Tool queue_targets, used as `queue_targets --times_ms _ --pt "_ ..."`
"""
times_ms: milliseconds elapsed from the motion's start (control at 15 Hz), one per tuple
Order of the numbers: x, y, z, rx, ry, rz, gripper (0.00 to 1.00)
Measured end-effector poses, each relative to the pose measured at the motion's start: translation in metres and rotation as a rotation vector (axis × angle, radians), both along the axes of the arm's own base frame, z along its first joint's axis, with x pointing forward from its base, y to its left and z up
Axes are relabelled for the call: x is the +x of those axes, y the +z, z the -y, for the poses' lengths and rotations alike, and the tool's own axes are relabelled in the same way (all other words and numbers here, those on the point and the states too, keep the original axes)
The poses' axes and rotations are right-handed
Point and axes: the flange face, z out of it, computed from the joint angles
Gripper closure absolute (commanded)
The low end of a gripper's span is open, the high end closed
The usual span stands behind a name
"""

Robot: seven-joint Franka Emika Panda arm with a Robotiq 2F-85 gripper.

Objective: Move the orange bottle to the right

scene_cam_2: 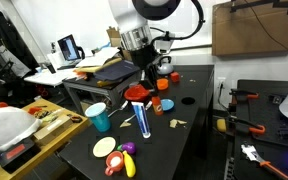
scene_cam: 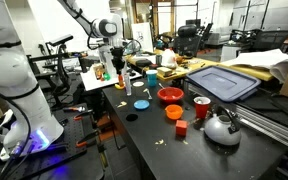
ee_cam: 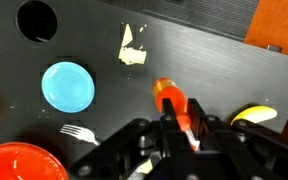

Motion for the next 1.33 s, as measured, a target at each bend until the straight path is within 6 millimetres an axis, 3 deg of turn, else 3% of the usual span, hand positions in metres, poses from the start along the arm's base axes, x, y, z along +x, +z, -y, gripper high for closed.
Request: queue_targets --times_ms 667,1333 --pt "0.030 0.010 0.104 -0.002 -0.214 0.021 0.95" --pt "0.044 0.015 0.216 -0.008 -0.473 0.041 0.95"
